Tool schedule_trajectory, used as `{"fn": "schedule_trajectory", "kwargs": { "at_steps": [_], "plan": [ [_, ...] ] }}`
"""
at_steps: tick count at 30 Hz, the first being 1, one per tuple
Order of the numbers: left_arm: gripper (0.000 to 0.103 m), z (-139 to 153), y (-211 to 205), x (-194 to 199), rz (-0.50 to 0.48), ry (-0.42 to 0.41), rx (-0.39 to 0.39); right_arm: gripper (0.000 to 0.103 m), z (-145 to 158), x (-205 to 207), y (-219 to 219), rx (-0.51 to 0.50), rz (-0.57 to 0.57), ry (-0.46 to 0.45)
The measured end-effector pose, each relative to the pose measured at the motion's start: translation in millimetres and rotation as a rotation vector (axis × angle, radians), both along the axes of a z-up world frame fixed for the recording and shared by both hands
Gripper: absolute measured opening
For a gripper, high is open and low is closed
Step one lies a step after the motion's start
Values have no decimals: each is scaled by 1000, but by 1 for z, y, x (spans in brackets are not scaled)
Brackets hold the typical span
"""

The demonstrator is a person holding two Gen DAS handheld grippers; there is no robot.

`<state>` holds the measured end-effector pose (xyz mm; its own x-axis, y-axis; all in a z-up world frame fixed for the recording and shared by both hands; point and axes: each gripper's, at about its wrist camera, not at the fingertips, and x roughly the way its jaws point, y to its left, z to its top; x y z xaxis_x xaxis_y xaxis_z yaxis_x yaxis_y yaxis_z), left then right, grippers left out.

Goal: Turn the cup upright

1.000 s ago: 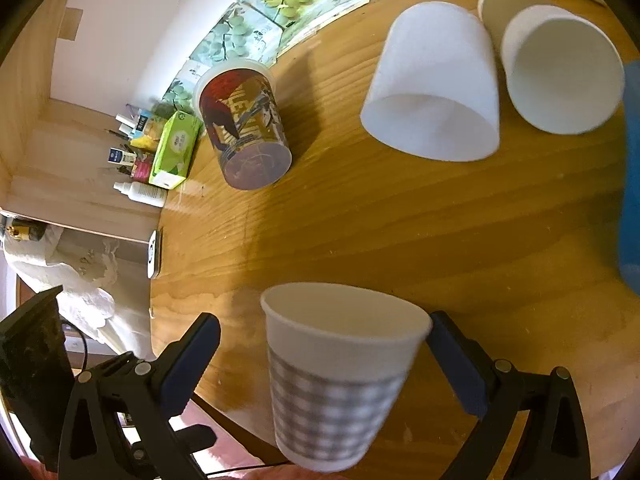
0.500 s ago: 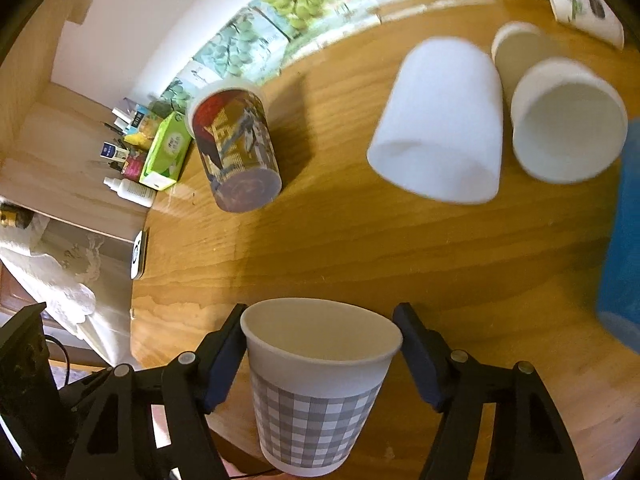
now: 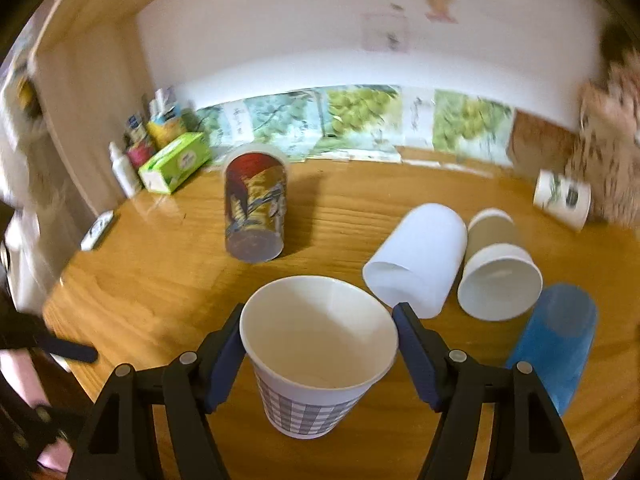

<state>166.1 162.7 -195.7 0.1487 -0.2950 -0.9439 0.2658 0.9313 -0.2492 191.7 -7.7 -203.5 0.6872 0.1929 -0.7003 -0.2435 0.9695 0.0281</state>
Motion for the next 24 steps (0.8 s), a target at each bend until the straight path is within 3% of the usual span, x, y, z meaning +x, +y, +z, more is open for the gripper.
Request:
{"fn": "schedule_trajectory", "kwargs": {
  "at_steps": [5, 12, 16, 24],
  "plan": [
    [84, 0, 0, -4, 21, -9, 1, 73, -2, -13, 13, -72, 26, -60],
    [84, 4, 0, -14, 27, -25, -8, 73, -19, -25, 18, -75, 43, -8],
    [84, 4, 0, -22, 29, -29, -16, 83, -26, -33, 14, -55, 37, 19],
    [84, 10, -6, -42, 54, -43, -18, 84, -20, -53, -6, -1, -32, 59]
  ]
}}
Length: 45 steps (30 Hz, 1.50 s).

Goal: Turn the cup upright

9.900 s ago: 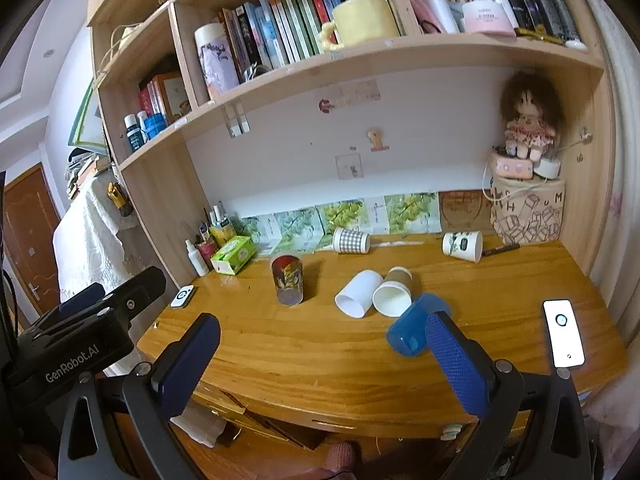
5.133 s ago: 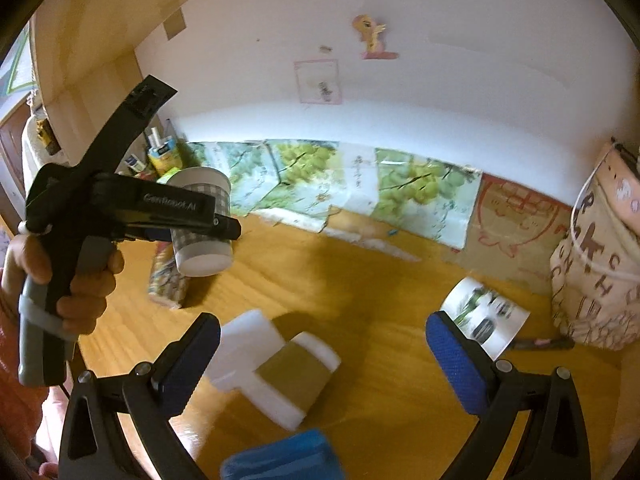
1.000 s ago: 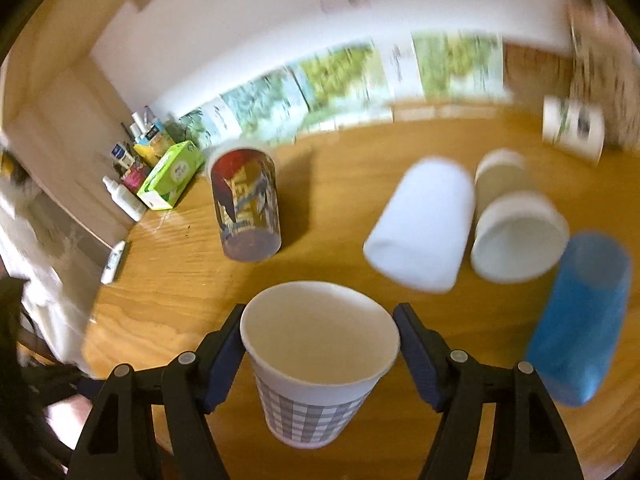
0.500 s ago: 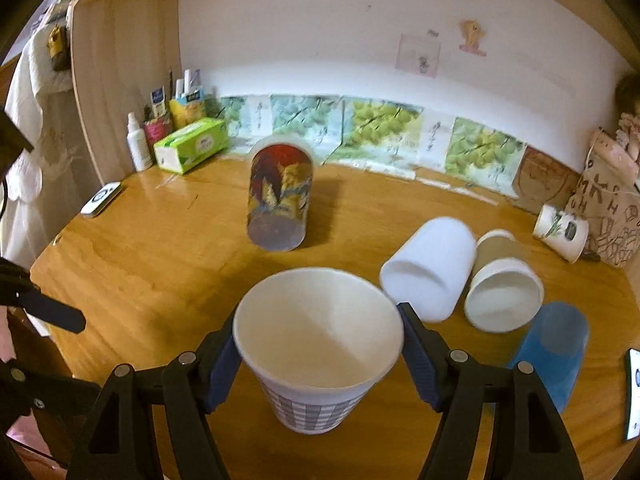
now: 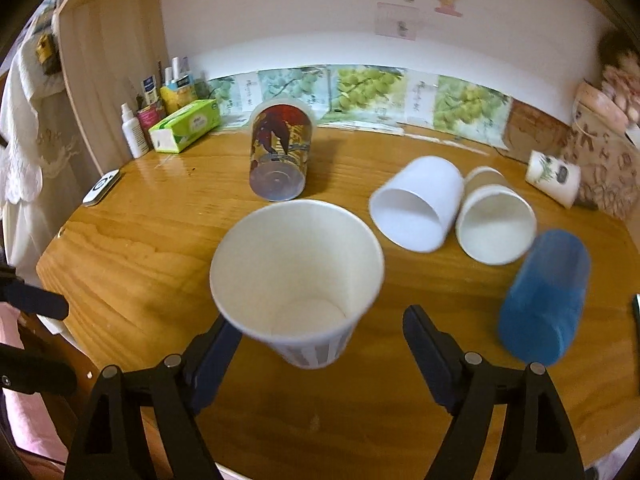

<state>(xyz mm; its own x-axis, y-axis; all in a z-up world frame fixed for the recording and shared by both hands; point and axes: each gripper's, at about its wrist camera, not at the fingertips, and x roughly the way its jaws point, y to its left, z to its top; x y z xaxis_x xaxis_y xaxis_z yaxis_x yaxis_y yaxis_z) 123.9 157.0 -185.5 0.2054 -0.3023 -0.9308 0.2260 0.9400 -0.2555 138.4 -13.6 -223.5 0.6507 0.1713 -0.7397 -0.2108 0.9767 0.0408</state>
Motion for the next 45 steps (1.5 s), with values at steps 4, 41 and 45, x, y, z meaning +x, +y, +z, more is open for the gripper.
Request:
{"fn": "schedule_trajectory", "kwargs": {
  "at_steps": [4, 41, 45],
  "plan": [
    [84, 6, -5, -12, 28, -22, -6, 87, 15, -18, -16, 31, -30, 8],
    [103, 166, -98, -133, 309, -689, 70, 103, 193, -181, -124, 212, -106, -196],
    [103, 167, -103, -141, 354, -724, 123, 103, 192, -192, -127, 192, -148, -251]
  ]
}}
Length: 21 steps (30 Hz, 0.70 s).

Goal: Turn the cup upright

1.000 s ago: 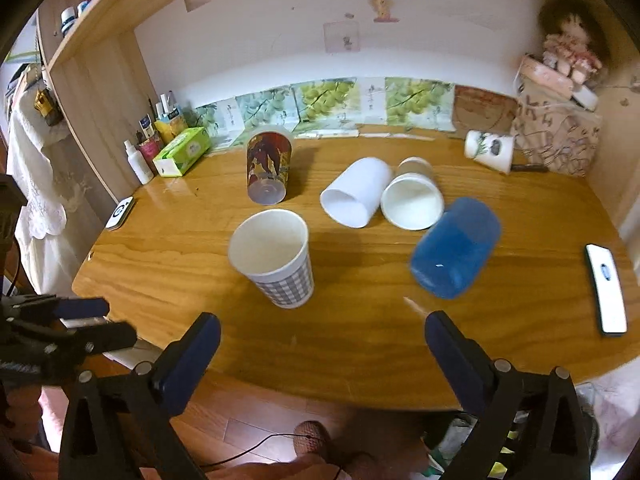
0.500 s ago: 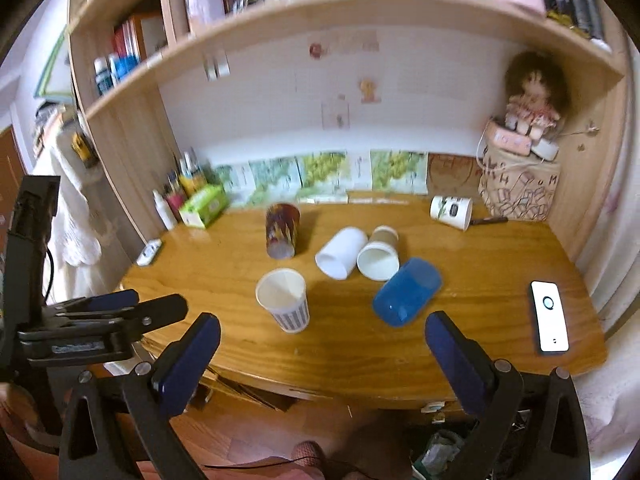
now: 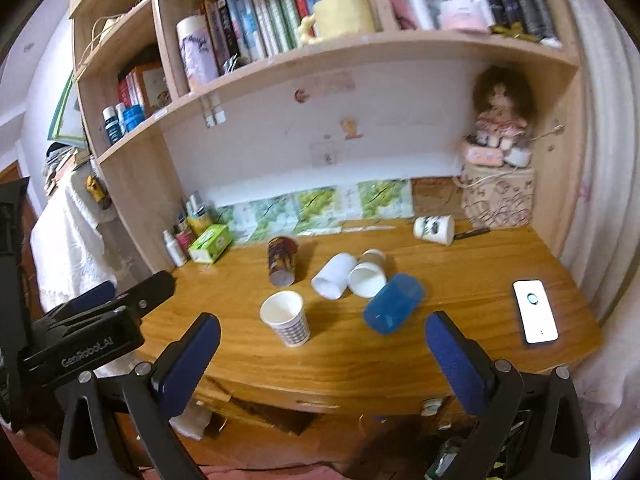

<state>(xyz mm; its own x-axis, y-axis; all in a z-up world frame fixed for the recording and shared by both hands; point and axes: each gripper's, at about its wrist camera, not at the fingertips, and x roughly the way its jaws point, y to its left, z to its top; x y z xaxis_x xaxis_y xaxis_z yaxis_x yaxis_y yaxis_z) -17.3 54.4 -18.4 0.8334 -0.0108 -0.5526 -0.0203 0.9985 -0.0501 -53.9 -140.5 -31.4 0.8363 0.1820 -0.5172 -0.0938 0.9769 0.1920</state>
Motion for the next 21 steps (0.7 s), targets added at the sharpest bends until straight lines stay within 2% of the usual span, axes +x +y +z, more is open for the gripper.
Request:
{"fn": "schedule_trajectory", "kwargs": {
  "at_steps": [6, 14, 21],
  "plan": [
    [103, -2, -4, -7, 52, -2, -2, 103, 1, -9, -6, -2, -9, -42],
    [103, 1, -15, -17, 64, -36, 21, 103, 0, -10, -11, 6, 8, -38],
    [103, 6, -26, -26, 65, -81, 55, 103, 3, -17, -16, -5, 9, -73]
  ]
}}
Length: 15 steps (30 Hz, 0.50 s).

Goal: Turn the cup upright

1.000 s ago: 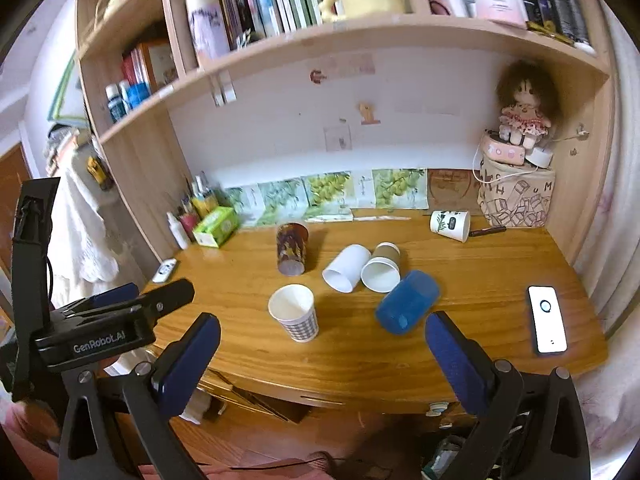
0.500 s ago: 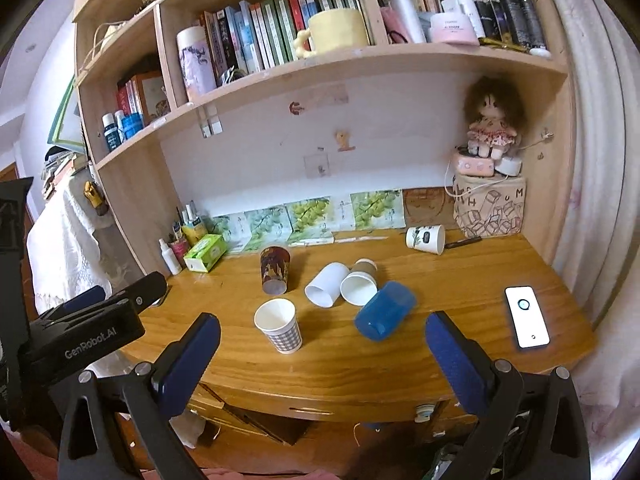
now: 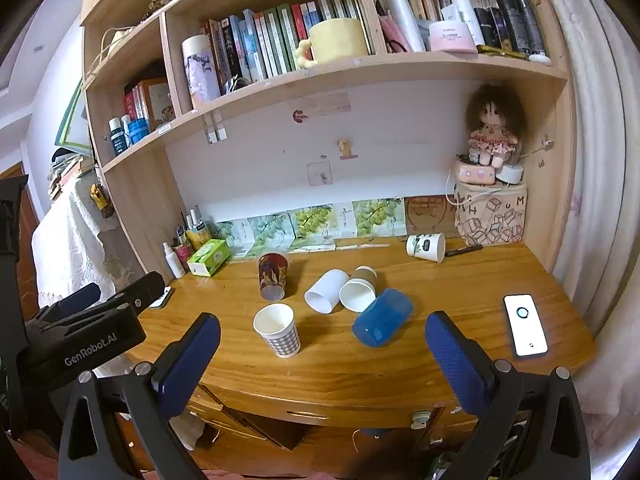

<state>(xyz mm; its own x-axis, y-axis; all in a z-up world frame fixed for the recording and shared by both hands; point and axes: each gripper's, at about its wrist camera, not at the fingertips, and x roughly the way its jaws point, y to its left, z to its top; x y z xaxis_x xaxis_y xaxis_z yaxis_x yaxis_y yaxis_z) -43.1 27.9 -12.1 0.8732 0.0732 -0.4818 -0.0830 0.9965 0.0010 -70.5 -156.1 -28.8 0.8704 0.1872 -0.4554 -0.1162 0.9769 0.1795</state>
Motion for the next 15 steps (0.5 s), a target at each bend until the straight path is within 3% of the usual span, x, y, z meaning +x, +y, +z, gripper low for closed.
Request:
{"fn": "schedule_trajectory", "kwargs": {
  "at_steps": [15],
  "plan": [
    [103, 3, -16, -2, -34, -33, 47, 103, -1, 3, -13, 16, 2, -5]
  ]
}}
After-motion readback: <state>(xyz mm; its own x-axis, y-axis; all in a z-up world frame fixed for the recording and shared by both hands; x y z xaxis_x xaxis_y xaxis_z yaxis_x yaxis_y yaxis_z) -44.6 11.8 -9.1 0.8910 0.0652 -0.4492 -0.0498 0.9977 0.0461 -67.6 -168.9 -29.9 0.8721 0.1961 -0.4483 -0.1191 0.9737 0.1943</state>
